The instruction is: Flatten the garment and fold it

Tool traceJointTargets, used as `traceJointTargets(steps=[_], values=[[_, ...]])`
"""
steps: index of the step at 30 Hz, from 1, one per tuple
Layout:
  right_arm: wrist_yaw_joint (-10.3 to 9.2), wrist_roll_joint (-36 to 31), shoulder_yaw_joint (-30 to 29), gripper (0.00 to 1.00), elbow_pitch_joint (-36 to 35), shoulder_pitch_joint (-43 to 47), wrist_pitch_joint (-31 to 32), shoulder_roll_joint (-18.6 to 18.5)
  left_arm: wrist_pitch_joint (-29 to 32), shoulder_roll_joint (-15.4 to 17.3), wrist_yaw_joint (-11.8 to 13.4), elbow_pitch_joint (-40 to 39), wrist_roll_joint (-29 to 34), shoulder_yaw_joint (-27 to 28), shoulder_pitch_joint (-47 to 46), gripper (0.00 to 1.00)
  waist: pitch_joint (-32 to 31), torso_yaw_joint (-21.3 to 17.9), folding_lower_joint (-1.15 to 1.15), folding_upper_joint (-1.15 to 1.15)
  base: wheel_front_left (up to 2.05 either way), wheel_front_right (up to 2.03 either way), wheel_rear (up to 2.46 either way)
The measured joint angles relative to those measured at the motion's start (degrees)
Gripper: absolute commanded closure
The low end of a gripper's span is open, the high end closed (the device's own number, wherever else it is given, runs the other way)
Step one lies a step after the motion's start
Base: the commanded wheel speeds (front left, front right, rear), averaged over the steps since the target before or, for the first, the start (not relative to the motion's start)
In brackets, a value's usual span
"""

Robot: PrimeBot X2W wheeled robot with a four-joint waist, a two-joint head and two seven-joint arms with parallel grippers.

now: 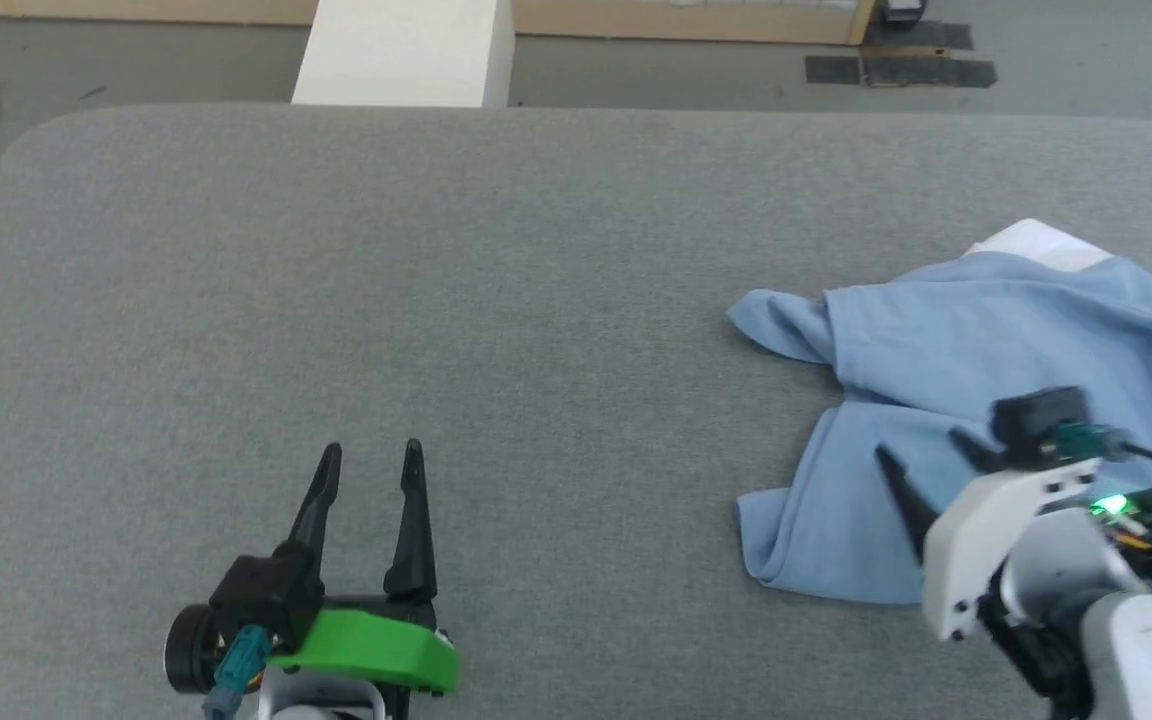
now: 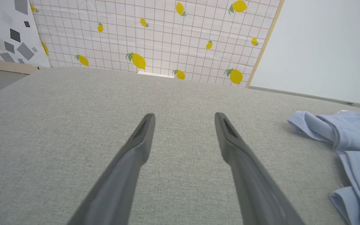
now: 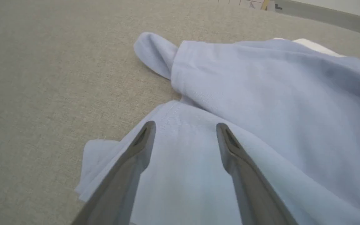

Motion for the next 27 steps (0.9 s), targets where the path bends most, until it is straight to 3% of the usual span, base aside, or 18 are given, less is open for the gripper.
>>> traceJointTargets(steps=[2, 8, 9, 10, 11, 16, 19, 23, 27], values=[[0.01, -0.3, 4.2, 0.0, 2.8, -0.2, 5.0, -2.1, 0.0, -0.3, 0.0, 0.2, -0.2, -0.1, -1.2, 0.0, 1.4, 1.6, 0.0, 0.0, 0.0, 0.0, 0.0], [-0.01, 0.2, 7.1, 0.0, 5.9, -2.0, 13.0, -4.4, 0.0, -0.7, 0.0, 0.4, -0.3, 0.3, -1.8, 0.0, 3.3, 3.8, 0.0, 0.0, 0.0, 0.0, 0.0], [0.0, 0.2, 7.2, 0.54, 6.0, -2.5, 13.1, -4.6, 0.0, -0.8, -0.2, 0.5, -0.3, 0.4, -1.9, 0.0, 3.6, 4.1, 0.0, 0.0, 0.0, 0.0, 0.0], [0.0, 0.2, 7.3, 0.94, 6.0, -2.8, 13.0, -4.9, 0.0, -0.9, -0.3, 0.5, -0.3, 0.4, -2.0, 0.0, 3.8, 4.3, 0.0, 0.0, 0.0, 0.0, 0.0], [0.0, 0.4, 7.2, 1.0, 5.9, -3.0, 12.7, -5.0, 0.0, -1.0, -0.3, 0.5, -0.3, 0.5, -2.0, 0.0, 3.9, 4.5, 0.0, 0.0, 0.0, 0.0, 0.0], [-0.01, 3.6, 8.5, 1.0, 4.2, -3.4, 9.9, -4.1, 0.0, -1.7, -0.4, 0.5, -0.1, 0.8, -2.0, 0.0, 3.6, 3.9, 0.0, 0.0, 0.0, 0.0, 0.0], [-0.01, 9.3, 12.8, 1.0, 0.4, -3.4, 10.2, -3.5, 0.0, -1.8, -0.6, 0.7, -0.1, 1.3, -2.0, 0.0, 2.9, 2.8, 0.0, 0.0, 0.0, 0.0, 0.0], [-0.01, 17.8, 19.9, 1.0, -4.6, -1.3, 15.3, -3.9, 0.0, -1.8, -1.2, 1.0, -0.1, 1.6, -2.0, 0.0, 2.0, 1.3, 0.0, 0.0, 0.0, 0.0, 0.0], [-0.01, 23.5, 25.3, 1.0, -8.0, 3.1, 20.7, -8.0, 0.0, -2.0, -1.5, 1.3, -0.1, 1.1, -2.2, 0.0, 1.4, 0.2, 0.0, 0.0, 0.0, 0.0, 0.0]])
